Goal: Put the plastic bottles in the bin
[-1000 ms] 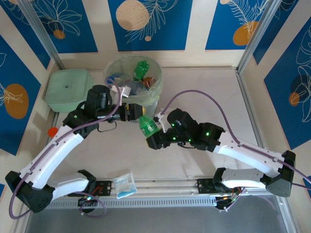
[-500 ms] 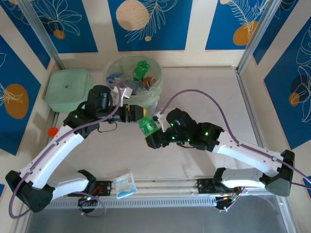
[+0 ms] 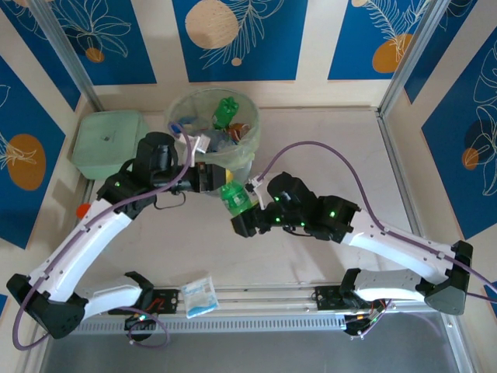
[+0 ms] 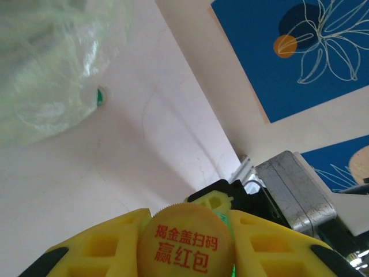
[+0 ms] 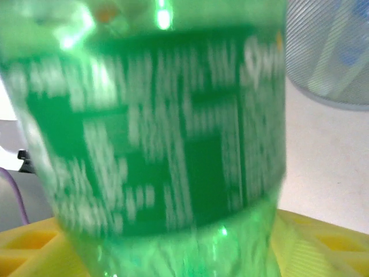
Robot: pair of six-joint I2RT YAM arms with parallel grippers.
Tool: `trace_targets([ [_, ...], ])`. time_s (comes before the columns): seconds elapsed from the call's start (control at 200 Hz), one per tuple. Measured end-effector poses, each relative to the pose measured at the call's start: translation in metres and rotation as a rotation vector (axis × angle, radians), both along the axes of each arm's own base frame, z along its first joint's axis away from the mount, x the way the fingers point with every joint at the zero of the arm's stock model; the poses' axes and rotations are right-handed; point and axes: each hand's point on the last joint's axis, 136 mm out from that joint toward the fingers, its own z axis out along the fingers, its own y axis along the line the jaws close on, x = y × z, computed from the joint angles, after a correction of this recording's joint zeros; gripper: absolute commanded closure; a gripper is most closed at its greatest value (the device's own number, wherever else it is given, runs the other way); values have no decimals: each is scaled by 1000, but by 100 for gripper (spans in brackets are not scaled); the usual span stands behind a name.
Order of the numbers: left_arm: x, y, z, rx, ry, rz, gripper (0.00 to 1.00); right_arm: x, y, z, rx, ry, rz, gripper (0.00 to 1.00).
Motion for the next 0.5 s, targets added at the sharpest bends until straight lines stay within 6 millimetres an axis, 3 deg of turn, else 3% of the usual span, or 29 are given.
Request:
trace_targets([
  [0.265, 44, 23, 101, 73, -304, 197, 94, 8, -46, 39, 127, -66, -128, 21],
  [0.38, 64, 37, 134, 97, -410, 300, 94, 8, -56, 33, 139, -50, -158, 21],
  [0.5, 95, 49, 146, 142, -464, 410, 95, 9, -56, 15, 113, -14, -174, 21],
])
